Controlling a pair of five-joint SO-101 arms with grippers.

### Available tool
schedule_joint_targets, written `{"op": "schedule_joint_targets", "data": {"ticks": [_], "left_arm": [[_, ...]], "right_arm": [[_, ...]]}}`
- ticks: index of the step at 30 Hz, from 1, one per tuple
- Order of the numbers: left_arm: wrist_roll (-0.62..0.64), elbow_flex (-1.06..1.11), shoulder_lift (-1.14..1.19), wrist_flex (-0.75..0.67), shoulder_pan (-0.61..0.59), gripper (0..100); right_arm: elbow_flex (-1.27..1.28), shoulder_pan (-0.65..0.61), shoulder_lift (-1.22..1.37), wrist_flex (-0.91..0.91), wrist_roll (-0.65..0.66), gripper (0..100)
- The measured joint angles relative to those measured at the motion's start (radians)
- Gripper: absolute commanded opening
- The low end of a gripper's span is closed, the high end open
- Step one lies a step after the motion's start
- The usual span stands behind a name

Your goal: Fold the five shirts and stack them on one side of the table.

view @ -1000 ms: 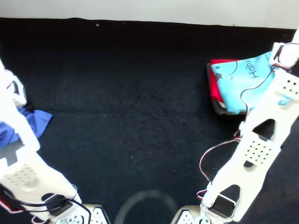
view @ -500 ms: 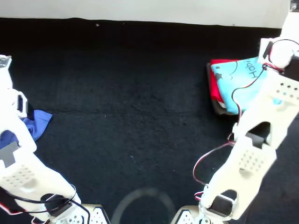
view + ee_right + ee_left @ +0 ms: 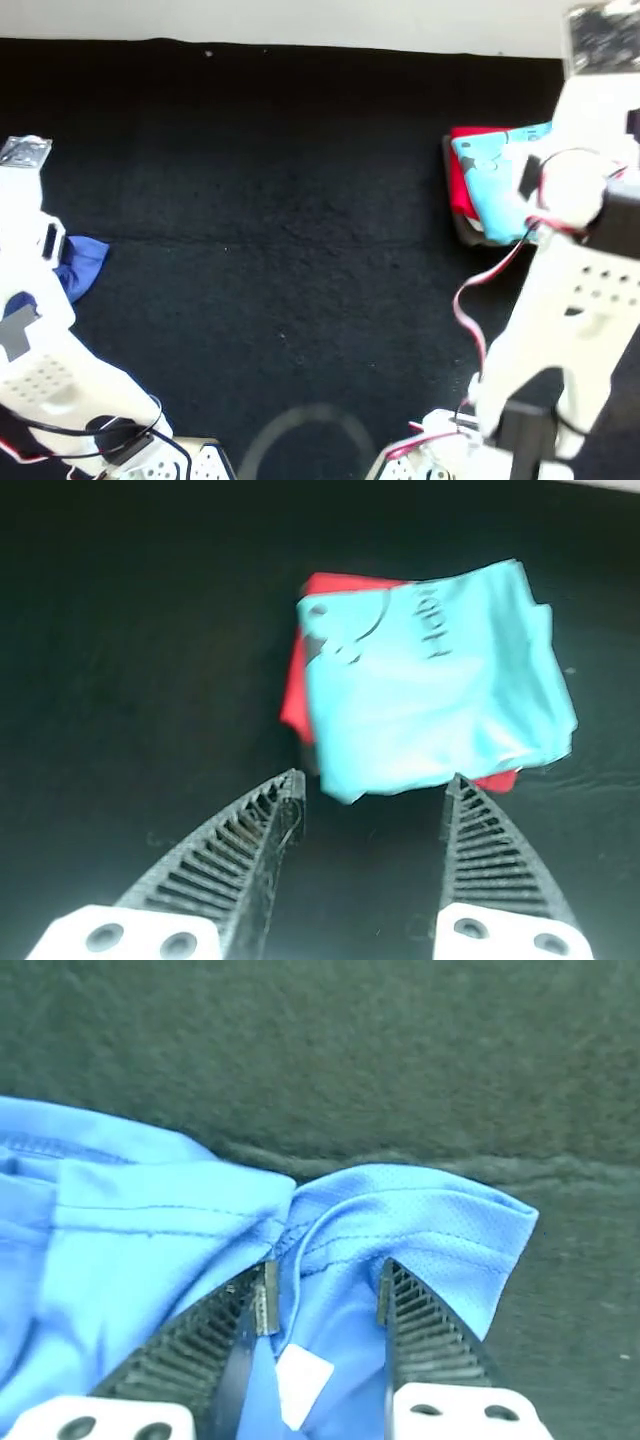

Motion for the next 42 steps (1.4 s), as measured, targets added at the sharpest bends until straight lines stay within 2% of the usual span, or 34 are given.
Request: {"op": "schedule_joint_targets", "data": {"ticks": [2, 5, 11, 15, 19, 26, 34, 38, 42], "left_arm": [[-0.035, 0.025, 0.000, -0.023, -0.005, 14], [-0.072, 0.068, -0.012, -0.051, -0.005, 0], [-0.072, 0.100, -0.023, -0.037, 0.014, 1], [-0.002, 0.080, -0.077, 0.072, 0.083, 1], [0.084, 0.021, -0.221, 0.222, 0.218, 1], [0.189, -0.107, -0.512, 0.427, 0.529, 1], [0.319, -0.273, -0.643, 0.468, 0.807, 1], [0.399, -0.364, -0.647, 0.479, 0.921, 1], [0.451, -0.431, -0.651, 0.562, 1.063, 1]], "right_arm": [[0.080, -0.028, -0.054, 0.000, 0.000, 22.1], [0.167, -0.068, -0.118, 0.000, 0.000, 22.1], [0.342, -0.097, -0.209, 0.000, 0.000, 22.1], [0.488, -0.097, -0.264, -0.026, 0.000, 22.1], [0.675, -0.097, -0.362, -0.117, 0.000, 22.1], [1.040, -0.098, -0.549, -0.304, 0.000, 22.1], [1.339, -0.098, -0.669, -0.470, 0.000, 22.1], [1.418, -0.098, -0.677, -0.516, 0.000, 22.1], [1.435, -0.098, -0.677, -0.531, 0.000, 22.1]]}}
